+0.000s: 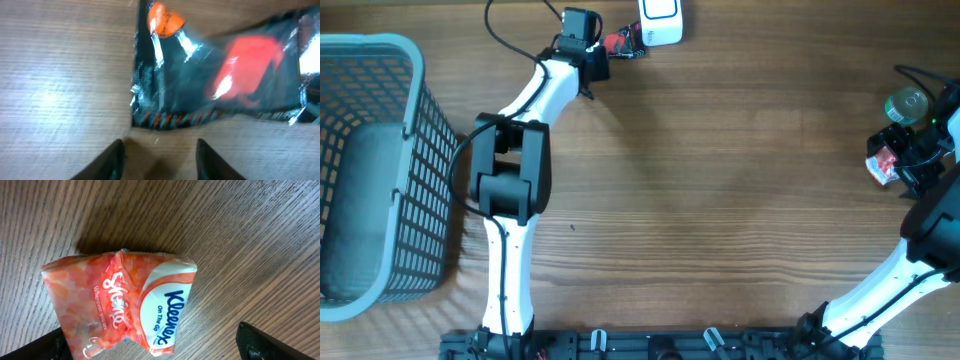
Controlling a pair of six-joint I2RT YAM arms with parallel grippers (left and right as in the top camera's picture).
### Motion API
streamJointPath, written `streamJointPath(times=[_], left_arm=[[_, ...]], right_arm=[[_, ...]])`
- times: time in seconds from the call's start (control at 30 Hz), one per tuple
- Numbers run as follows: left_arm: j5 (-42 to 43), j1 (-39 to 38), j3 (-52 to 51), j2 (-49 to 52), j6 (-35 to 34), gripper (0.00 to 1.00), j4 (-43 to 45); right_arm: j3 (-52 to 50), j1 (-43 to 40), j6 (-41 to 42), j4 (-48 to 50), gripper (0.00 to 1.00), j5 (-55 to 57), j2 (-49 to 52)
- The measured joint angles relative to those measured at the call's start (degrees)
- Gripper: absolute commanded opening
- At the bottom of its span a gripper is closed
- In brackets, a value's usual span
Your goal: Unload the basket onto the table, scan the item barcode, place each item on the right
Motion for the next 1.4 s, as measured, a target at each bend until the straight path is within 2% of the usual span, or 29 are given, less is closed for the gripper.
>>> streamJointPath(times=[0.03, 0.07, 0.1, 0.33, 0.8, 1.13, 1.4], left_arm=[[-0.1, 0.0, 0.0, -0.2, 0.1, 0.43, -1.0], [-0.3, 0.1, 0.1, -0.3, 0.2, 0.65, -1.8], [-0.2, 0.1, 0.1, -0.4, 0.2, 1.00, -2.1], [0.3, -0.8, -0.2, -1.1, -0.2, 1.00, -1.8], [0.7, 1.5, -2.8, -0.9, -6.4, 1.00, 12.9], [-0.2, 1.4, -3.0, -0.5, -6.5, 1.00, 24.6], [-0.5, 1.4, -3.0, 3.1, -2.3, 1.00, 30.2]], right_arm=[[0.0, 0.0, 0.0, 0.0, 1.00, 0.0, 0.0], [0.0, 0.0, 0.0, 0.0, 1.00, 0.0, 0.0], [0.0, 0.0, 0.0, 0.0, 1.00, 0.0, 0.0], [0.0, 0.0, 0.0, 0.4, 1.00, -0.1, 0.0], [0.0, 0.0, 0.0, 1.3, 1.00, -0.3, 0.0], [0.0, 0.0, 0.0, 1.7, 0.98, -0.3, 0.0], [0.0, 0.0, 0.2, 2.0, 1.00, -0.4, 0.0]])
